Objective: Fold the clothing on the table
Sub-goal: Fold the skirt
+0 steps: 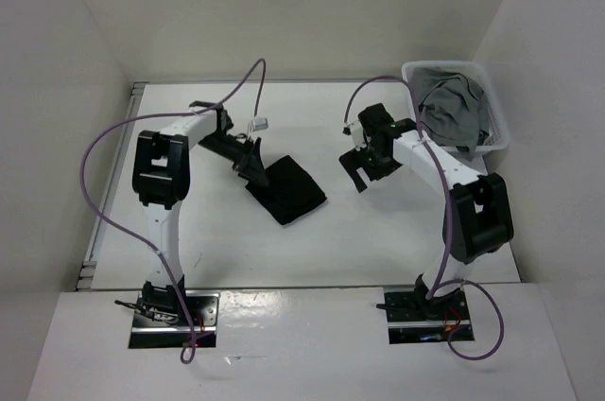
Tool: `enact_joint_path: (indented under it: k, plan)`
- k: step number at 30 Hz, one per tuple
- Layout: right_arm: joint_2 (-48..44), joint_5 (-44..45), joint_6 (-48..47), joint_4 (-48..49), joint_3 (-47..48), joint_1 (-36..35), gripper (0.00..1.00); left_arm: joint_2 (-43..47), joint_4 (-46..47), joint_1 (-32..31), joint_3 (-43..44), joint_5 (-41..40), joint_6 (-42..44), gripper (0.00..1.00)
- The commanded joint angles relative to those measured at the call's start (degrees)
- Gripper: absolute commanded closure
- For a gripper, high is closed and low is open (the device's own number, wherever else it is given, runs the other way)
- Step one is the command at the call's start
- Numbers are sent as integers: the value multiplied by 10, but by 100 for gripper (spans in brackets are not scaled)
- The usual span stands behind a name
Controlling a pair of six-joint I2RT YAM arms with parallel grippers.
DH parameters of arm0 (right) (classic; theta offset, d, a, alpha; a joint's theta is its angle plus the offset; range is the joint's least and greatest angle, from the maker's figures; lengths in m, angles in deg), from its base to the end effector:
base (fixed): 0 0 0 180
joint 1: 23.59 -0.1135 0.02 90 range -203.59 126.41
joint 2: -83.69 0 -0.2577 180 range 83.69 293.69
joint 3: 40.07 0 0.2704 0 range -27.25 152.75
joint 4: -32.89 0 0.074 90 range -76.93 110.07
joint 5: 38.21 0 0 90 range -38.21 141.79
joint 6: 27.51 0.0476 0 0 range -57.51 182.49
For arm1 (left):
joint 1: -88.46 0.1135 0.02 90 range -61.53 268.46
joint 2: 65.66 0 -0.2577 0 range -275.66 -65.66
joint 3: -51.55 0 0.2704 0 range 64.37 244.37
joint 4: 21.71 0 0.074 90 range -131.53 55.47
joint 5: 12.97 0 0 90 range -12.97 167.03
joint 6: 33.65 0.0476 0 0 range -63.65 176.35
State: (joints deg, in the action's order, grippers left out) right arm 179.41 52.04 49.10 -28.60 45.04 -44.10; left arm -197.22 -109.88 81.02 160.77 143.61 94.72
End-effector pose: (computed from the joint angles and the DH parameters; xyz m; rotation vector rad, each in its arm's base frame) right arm 0.3268 0.1220 0.2044 -0.8240 2.7068 0.0215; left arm 0.3994 -0.0962 0.1165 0.7227 2.4989 -1.7594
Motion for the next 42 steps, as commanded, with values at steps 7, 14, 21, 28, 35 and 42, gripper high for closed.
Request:
enact_joint_path:
  k: [7, 14, 21, 28, 35, 42]
  plan:
    - [-157, -20, -1, 2, -6, 93, 1, 328, 53, 25, 90, -86, -117, 0]
    - [-251, -38, 44, 79, -66, 245, 1, 587, 317, 145, -170, -327, -295, 0]
    - [-323, -20, 80, 204, -165, 343, 1, 644, 400, 292, -328, -440, -354, 0]
    - [-282, 3, 80, 230, -181, 360, 1, 649, 459, 354, -370, -493, -360, 0]
    - [-232, 45, 61, 212, -170, 365, 1, 649, 489, 361, -387, -515, -366, 0]
    - [-237, 14, 53, 212, -175, 365, 1, 655, 489, 361, -393, -515, -366, 0]
